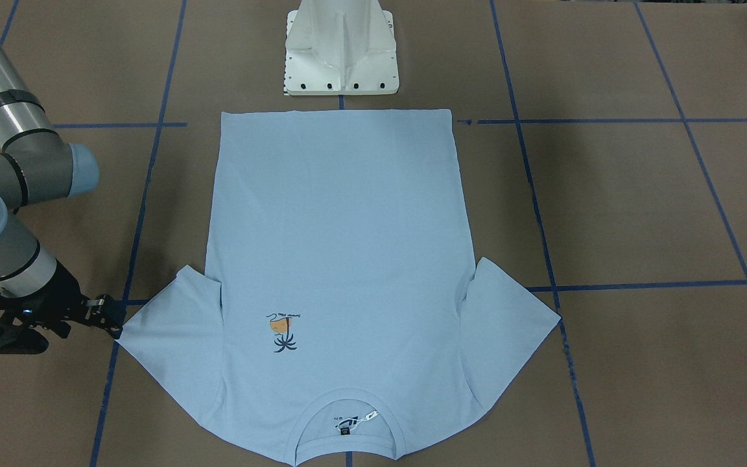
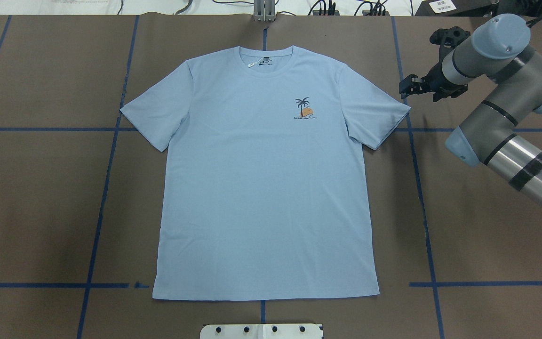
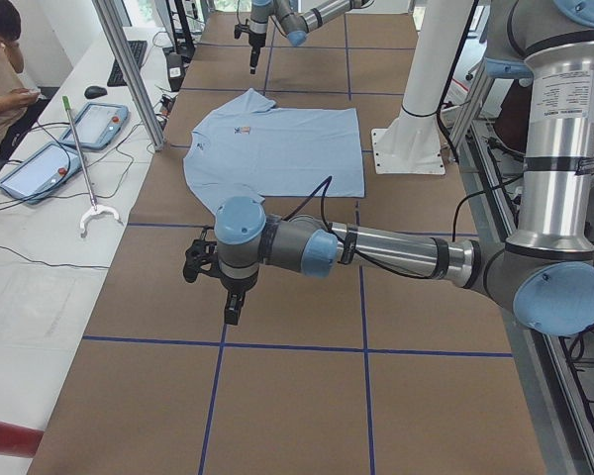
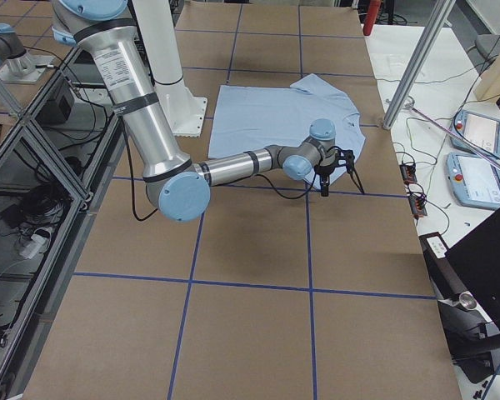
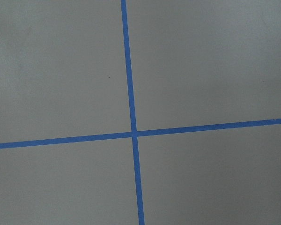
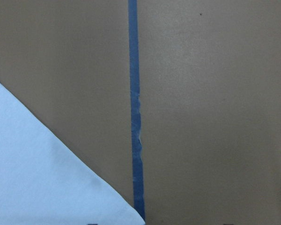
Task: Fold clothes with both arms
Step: 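Grasp the sleeve nearest the right gripper and fold it inward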
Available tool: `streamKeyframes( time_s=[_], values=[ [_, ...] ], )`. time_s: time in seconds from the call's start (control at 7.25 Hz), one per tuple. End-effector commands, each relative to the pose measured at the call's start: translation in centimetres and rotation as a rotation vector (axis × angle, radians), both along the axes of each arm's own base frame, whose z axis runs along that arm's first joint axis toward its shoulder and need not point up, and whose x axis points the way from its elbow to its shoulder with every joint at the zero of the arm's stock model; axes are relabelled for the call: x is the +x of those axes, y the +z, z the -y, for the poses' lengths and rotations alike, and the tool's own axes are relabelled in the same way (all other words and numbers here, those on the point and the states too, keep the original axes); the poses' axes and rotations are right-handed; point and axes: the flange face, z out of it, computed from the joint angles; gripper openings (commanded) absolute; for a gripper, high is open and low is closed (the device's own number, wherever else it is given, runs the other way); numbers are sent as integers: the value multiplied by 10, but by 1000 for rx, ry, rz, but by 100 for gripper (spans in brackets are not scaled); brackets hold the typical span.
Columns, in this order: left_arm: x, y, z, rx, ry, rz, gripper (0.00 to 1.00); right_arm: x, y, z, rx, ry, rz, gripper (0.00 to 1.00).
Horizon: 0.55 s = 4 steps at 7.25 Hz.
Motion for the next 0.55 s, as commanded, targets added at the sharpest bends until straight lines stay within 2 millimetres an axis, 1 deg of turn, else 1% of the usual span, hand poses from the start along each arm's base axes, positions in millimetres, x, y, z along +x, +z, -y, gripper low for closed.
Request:
streamKeyframes(
  time_s=[0.0,0.14,0.28,0.41],
  values=[
    [0,0,0,1,0,0,100,-24,-2,-2,-1,-16,-11,81],
    [0,1,-1,1,1,0,100,-27,3,-5,0,-16,-22,76],
    [0,1,-1,0,0,0,100,-29,5,-7,-2,-18,-22,73],
    [0,1,-1,1,1,0,100,-28,9,-8,-7,-18,-26,67]
  ],
)
